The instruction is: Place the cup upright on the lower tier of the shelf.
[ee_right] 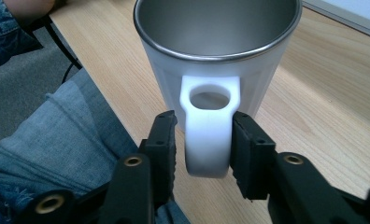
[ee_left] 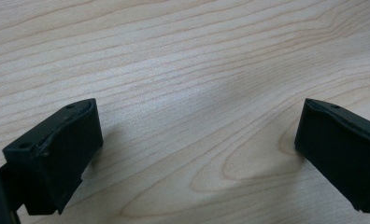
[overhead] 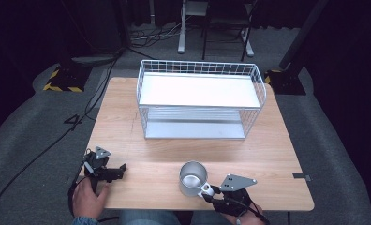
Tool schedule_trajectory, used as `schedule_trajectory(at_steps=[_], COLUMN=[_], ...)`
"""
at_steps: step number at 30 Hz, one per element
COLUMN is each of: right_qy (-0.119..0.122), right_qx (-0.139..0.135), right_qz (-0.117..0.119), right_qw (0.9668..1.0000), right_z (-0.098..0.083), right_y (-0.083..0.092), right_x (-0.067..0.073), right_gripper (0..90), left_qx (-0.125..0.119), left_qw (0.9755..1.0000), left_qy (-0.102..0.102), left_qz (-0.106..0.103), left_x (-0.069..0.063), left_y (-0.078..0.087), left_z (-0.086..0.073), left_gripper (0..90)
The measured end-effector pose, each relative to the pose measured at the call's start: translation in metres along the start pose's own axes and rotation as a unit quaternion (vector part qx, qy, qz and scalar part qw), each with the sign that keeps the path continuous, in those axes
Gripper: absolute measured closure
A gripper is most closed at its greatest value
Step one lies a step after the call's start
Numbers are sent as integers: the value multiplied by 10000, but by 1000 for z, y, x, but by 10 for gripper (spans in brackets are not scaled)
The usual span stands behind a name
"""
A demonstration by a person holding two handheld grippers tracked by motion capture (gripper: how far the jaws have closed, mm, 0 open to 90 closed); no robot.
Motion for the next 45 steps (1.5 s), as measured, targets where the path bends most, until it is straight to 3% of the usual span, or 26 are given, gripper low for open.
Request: schedule_trajectory(at_steps=[2,9,18,27,35,45], right_qy=[24,30,163,104,68,-167], right_qx=[13,-2,-338,-498,-695,-965], right_qz=[-14,-38,-35,30,4,-23], right_qw=[10000,10000,9993,9987,9976,9952], right_z=[0,1,10,22,45,67], right_y=[0,0,3,2,-1,-14], right_x=[0,0,2,-1,-11,-29], right_gripper=[703,714,717,717,717,718], left_qx=[1,0,0,0,1,0], left_qw=[10000,10000,10000,10000,10000,10000], left_qy=[-2,-1,0,0,-1,-2], left_qz=[1,1,1,0,0,1], left_x=[0,0,0,0,0,0], left_y=[0,0,0,0,0,0], left_z=[0,0,0,0,0,0], left_gripper=[12,11,11,12,11,11])
Point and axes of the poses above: each handheld gripper's, and its own axes: y roughly backward along the jaws, z roughly out of its top, x roughly to its left, the point moved 4 cm from there along -y, roughly forward along the jaws, and after that the axes turned 4 degrees about -x, right-handed, at the moved point
